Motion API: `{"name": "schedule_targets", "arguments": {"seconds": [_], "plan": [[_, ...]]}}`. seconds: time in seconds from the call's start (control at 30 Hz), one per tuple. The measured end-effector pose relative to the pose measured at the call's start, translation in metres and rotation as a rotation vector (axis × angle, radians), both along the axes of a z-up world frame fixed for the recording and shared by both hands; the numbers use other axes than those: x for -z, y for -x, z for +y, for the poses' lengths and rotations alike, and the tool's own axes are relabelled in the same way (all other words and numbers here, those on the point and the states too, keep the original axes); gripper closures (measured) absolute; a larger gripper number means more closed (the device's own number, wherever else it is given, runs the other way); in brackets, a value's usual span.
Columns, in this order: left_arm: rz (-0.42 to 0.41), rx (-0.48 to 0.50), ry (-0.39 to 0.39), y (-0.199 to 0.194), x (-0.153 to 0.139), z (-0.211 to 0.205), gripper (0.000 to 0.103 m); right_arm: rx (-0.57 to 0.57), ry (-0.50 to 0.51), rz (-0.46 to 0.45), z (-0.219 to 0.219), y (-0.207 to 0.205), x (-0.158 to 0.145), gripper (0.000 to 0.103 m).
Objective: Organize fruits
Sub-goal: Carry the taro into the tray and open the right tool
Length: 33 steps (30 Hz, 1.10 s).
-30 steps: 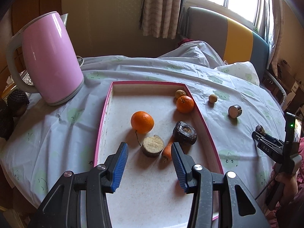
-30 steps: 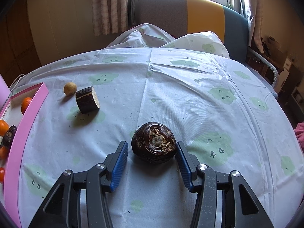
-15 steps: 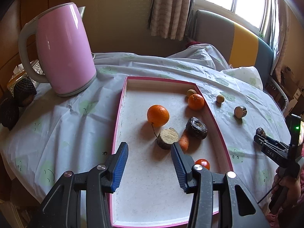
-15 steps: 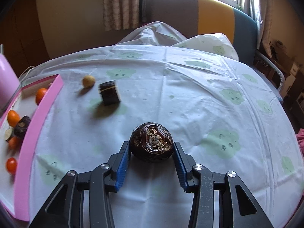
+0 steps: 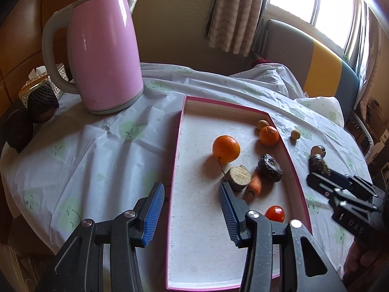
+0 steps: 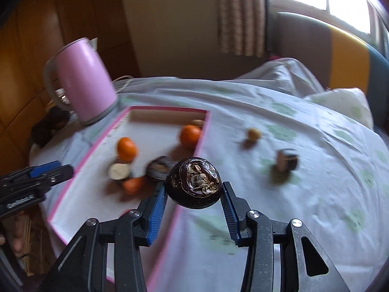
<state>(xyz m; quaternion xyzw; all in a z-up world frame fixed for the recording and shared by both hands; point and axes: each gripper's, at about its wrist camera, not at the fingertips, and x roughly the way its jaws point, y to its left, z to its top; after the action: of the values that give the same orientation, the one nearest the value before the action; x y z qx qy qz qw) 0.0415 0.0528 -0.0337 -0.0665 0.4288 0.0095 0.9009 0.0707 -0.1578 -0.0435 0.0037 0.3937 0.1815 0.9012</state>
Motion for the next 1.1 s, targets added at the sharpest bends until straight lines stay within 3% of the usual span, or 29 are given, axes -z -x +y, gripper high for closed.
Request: {"name": "schedule_targets", "arguments": {"seconds": [0.17,0.37,0.5,1.1], "plan": [[-0.003,-0.008,-0.006,0.002,-0.001,0.002,0.056,-0.074,0.065,0.044,0.035,-0.009,0.016,0.057],[-0.007,-0.002,-0.012,0.004,0.000,0.000,0.056,-0.081,0.074,0.086,0.042,-0.009,0.029,0.056],[-0.003,0.007,-0.010,0.003,0.000,-0.002,0.056,-0.063,0.048,0.081,0.038,-0.007,0.027,0.050],[-0.012,0.074,-0.042,0.005,-0.005,-0.027,0.056,0.104,-0.048,0.026,-0.016,0.004,0.007,0.047]]}}
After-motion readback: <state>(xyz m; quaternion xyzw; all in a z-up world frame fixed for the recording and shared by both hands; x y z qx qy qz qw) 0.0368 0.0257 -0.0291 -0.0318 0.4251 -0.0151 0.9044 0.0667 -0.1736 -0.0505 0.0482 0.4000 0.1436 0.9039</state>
